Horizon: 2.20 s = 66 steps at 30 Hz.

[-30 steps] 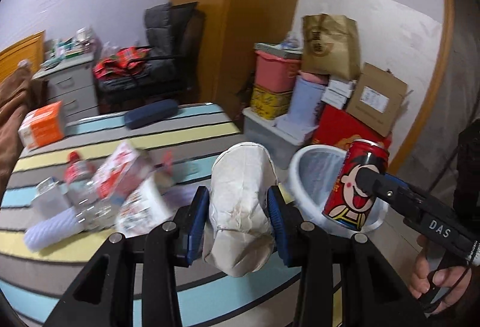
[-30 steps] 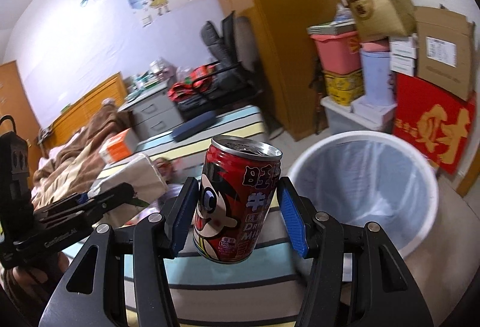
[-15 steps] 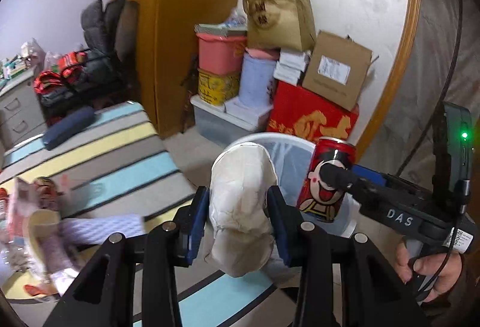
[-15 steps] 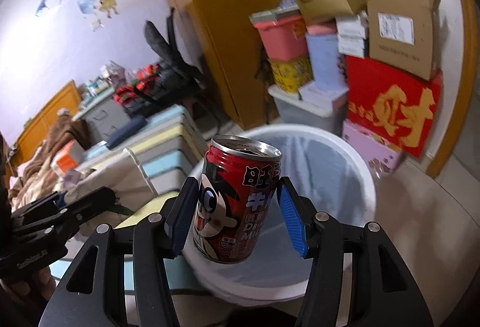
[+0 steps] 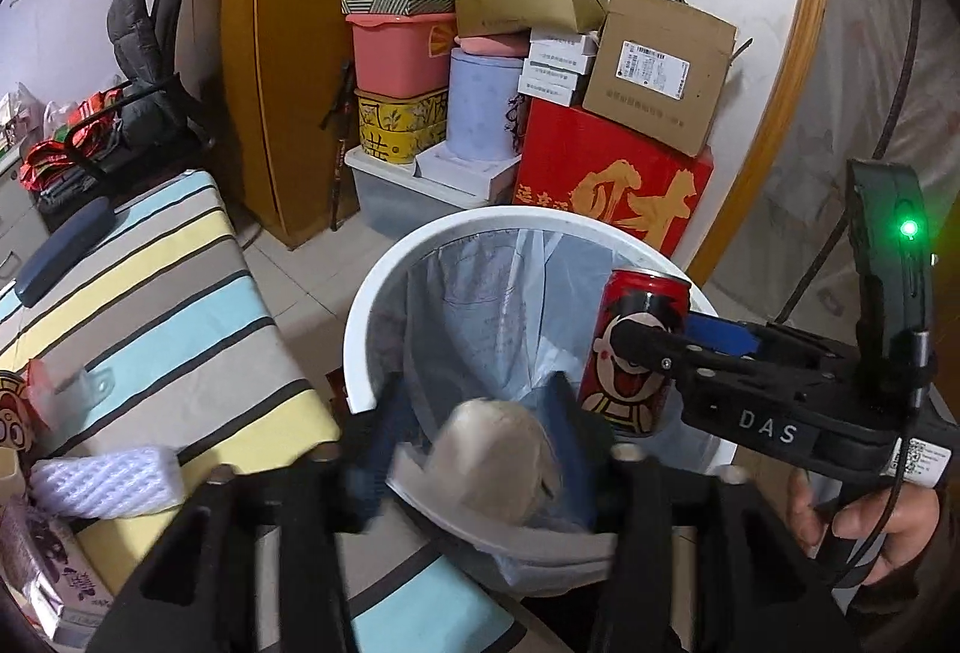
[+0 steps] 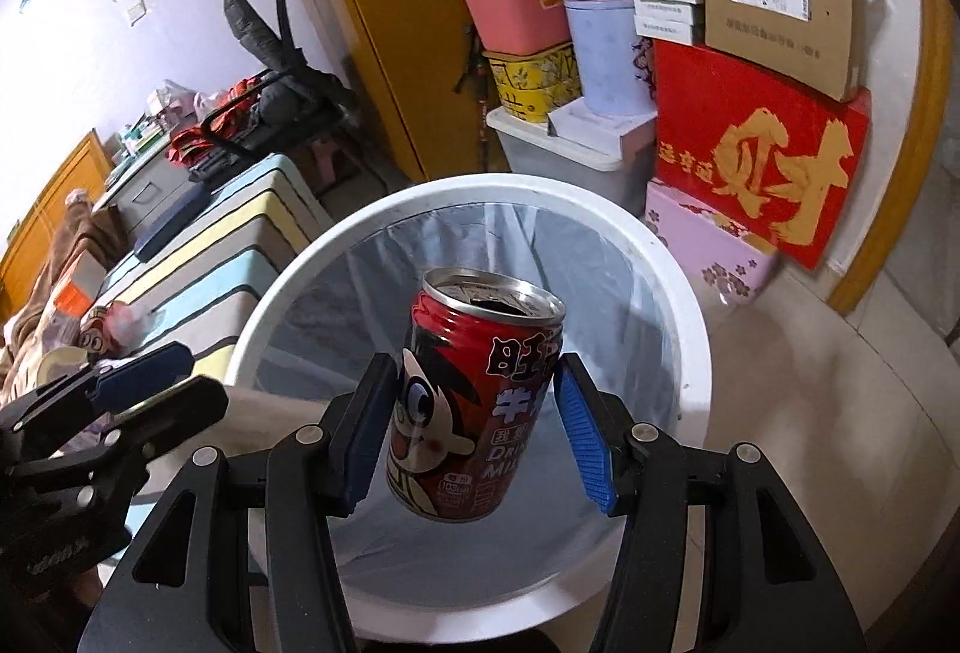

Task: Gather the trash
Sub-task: 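Carry the can and paper to the wastebasket and open both tools, then grasp the purple milk carton with the right tool while the left tool grasps the foam sleeve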

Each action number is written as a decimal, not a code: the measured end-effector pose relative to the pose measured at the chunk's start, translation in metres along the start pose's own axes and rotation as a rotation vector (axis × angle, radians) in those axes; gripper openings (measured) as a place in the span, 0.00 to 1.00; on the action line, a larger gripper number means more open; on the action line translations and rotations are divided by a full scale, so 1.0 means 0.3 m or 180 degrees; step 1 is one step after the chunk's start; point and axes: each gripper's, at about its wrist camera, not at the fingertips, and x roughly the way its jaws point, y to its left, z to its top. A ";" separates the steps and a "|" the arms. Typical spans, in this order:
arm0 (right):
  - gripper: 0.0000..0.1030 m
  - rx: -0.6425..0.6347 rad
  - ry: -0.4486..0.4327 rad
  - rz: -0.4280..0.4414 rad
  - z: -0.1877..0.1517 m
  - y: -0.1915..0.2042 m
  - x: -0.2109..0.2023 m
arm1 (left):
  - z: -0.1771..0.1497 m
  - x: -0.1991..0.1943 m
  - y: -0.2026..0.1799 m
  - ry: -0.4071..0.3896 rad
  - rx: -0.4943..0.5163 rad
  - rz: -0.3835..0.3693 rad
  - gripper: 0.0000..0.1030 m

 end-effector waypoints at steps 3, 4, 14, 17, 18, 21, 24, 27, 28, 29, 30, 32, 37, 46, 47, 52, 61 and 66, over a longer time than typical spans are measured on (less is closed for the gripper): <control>0.56 0.0063 -0.0008 0.0056 0.002 -0.009 -0.005 | -0.002 -0.006 0.006 -0.0006 -0.0025 0.0005 0.62; 0.60 0.0067 -0.0024 0.0053 0.003 -0.009 -0.007 | -0.001 -0.006 0.008 -0.0017 -0.0020 0.0028 0.62; 0.62 0.0057 -0.0260 0.0031 0.004 0.035 -0.080 | -0.031 -0.128 0.056 -0.0159 -0.0134 0.0191 0.62; 0.62 0.0037 -0.0330 0.0068 0.000 0.064 -0.110 | -0.048 -0.183 0.084 -0.0231 -0.0202 0.0234 0.63; 0.62 0.0024 -0.0355 0.0092 -0.003 0.077 -0.120 | -0.056 -0.201 0.093 -0.0250 -0.0222 0.0261 0.63; 0.62 -0.0009 -0.0427 0.0147 -0.010 0.116 -0.147 | -0.083 -0.261 0.122 -0.0329 -0.0264 0.0349 0.63; 0.62 -0.0087 -0.0503 0.0205 -0.019 0.167 -0.172 | -0.107 -0.318 0.154 -0.0401 -0.0304 0.0426 0.63; 0.62 -0.0165 -0.0542 0.0260 -0.028 0.211 -0.186 | -0.130 -0.368 0.181 -0.0458 -0.0327 0.0537 0.65; 0.62 -0.0200 -0.0551 0.0284 -0.030 0.229 -0.187 | -0.139 -0.385 0.192 -0.0479 -0.0342 0.0566 0.65; 0.62 -0.0225 -0.0558 0.0305 -0.034 0.244 -0.190 | -0.146 -0.400 0.201 -0.0494 -0.0344 0.0609 0.65; 0.62 -0.0250 -0.0563 0.0331 -0.037 0.260 -0.191 | -0.153 -0.415 0.211 -0.0512 -0.0352 0.0639 0.65; 0.62 -0.0292 -0.0572 0.0395 -0.040 0.287 -0.190 | -0.169 -0.443 0.237 -0.0539 -0.0397 0.0642 0.65; 0.62 -0.0440 -0.0541 0.0553 -0.056 0.366 -0.179 | -0.221 -0.502 0.310 -0.0582 -0.0529 0.0778 0.67; 0.62 -0.0739 -0.0347 0.0821 -0.107 0.514 -0.127 | -0.333 -0.597 0.484 -0.0598 -0.0743 0.1100 0.71; 0.62 -0.0765 -0.0321 0.0850 -0.112 0.529 -0.123 | -0.346 -0.607 0.508 -0.0595 -0.0764 0.1132 0.71; 0.64 -0.0945 -0.0176 0.0937 -0.140 0.625 -0.087 | -0.399 -0.642 0.624 -0.0521 -0.0894 0.1291 0.73; 0.64 -0.1220 0.0081 0.1063 -0.182 0.766 -0.024 | -0.503 -0.670 0.809 -0.0343 -0.1021 0.1569 0.74; 0.64 -0.1358 0.0153 0.1047 -0.194 0.818 -0.005 | -0.527 -0.668 0.891 -0.0215 -0.1090 0.1619 0.74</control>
